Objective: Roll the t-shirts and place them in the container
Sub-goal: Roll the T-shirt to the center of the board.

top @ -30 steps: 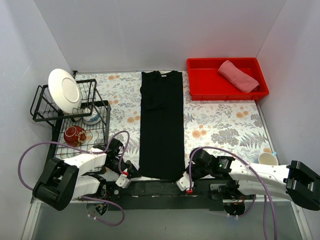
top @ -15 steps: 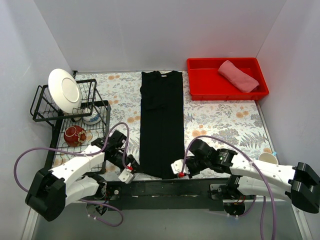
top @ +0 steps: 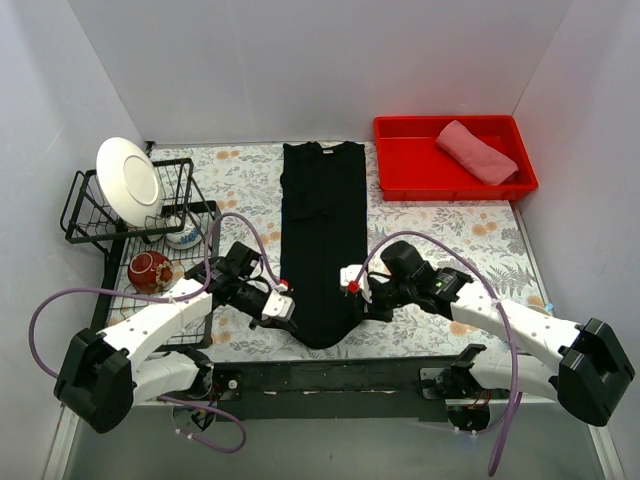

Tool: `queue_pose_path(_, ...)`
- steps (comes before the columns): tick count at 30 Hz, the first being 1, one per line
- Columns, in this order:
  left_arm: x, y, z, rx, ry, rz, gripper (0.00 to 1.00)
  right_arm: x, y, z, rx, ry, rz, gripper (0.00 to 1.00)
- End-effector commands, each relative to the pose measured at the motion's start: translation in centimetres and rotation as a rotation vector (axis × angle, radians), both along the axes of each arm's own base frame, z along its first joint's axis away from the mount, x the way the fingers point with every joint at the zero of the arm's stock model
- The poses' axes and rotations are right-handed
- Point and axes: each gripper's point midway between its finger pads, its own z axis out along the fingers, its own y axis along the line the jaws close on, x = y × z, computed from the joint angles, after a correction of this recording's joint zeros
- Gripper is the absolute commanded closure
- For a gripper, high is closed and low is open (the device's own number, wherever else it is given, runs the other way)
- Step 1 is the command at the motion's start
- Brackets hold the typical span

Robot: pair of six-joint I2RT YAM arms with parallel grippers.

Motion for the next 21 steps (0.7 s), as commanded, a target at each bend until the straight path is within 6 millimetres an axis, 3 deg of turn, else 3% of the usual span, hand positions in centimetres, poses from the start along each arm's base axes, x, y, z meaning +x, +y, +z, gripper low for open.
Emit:
queue_pose_path(1,1.5,-1.9,2.0,-0.02,0.157,0.134,1.0,0.2,0.9,1.9,0.038,0.1,-0.038,0.99)
queue_pose_path(10,2.9,-2.1,2.8,-0.021,0.297,0.362,1.0,1.8,-0.1,1.5,0.02,0.204,-0.154,0.99)
queue_pose_path(15,3.4,-1.5,1.6,0.025,0.339,0.476,1.0,3.0,-0.4,1.3,0.005,0.244,-0.21,0.99)
queue_pose_path(21,6.0,-1.5,1.1,0.05,0.379,0.643,1.0,4.6,-0.8,1.0,0.007,0.306,-0.299,0.99)
